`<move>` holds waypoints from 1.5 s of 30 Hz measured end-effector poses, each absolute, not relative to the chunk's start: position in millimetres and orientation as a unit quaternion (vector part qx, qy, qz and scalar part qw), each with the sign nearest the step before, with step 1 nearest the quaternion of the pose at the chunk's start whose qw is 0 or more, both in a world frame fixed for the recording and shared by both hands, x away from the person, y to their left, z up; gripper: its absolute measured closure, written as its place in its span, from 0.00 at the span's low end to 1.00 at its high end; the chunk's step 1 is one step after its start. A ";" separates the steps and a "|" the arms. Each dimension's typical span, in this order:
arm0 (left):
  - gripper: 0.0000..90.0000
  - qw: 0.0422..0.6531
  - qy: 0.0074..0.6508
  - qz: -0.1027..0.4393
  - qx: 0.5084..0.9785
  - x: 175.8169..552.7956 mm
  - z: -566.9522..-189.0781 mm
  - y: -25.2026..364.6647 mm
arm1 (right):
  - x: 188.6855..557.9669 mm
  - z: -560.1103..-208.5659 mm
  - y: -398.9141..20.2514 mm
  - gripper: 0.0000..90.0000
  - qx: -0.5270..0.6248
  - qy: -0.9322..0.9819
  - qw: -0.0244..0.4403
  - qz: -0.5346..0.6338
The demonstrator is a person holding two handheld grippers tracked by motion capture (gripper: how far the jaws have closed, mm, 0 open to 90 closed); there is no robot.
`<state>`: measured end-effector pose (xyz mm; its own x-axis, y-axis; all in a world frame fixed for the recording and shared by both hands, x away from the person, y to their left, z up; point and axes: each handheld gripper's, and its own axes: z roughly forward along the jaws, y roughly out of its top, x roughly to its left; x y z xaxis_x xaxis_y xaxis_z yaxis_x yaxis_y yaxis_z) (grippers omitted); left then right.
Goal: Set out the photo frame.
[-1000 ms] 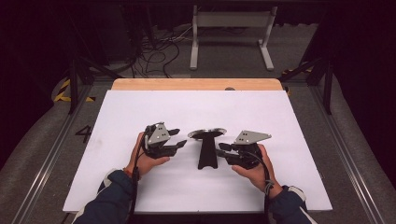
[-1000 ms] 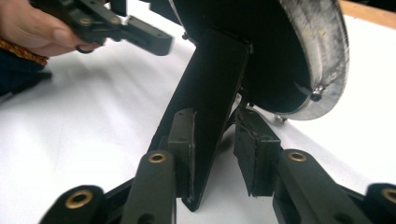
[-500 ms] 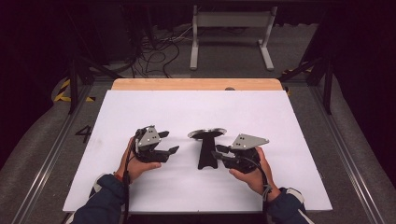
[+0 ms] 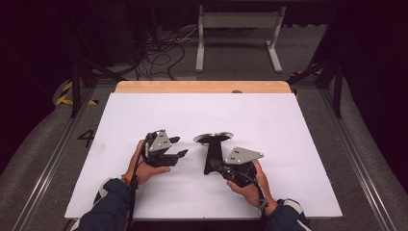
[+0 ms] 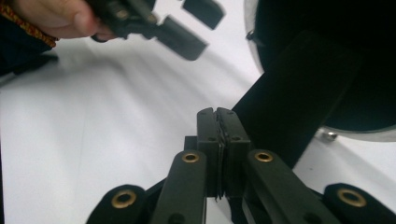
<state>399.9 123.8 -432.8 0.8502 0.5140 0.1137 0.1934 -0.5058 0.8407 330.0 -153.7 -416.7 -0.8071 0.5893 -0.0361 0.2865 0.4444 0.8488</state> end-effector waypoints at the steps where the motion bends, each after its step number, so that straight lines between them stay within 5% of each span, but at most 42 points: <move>1: 0.52 0.451 0.205 0.180 0.850 402.4 -434.1 119.7 | 329.8 -418.4 -151.7 0.99 0.262 0.834 0.166 0.456; 14: 0.59 0.443 0.203 0.172 0.856 420.3 -442.5 90.9 | 330.7 -437.7 -116.3 1.00 0.275 0.840 0.170 0.436; 21: 0.84 0.442 0.175 0.193 0.858 415.5 -440.0 85.3 | 331.7 -450.1 -102.2 1.00 0.301 0.837 0.203 0.410; 45: 0.90 0.427 0.165 0.224 0.860 402.0 -439.1 84.8 | 332.8 -457.4 -107.9 1.00 0.347 0.831 0.195 0.389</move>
<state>402.0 84.8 -439.1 0.8450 0.4752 0.2452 0.0921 -0.5810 0.8087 332.8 -107.9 -457.4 -0.6825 0.7288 -0.0541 0.4251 0.4561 0.7818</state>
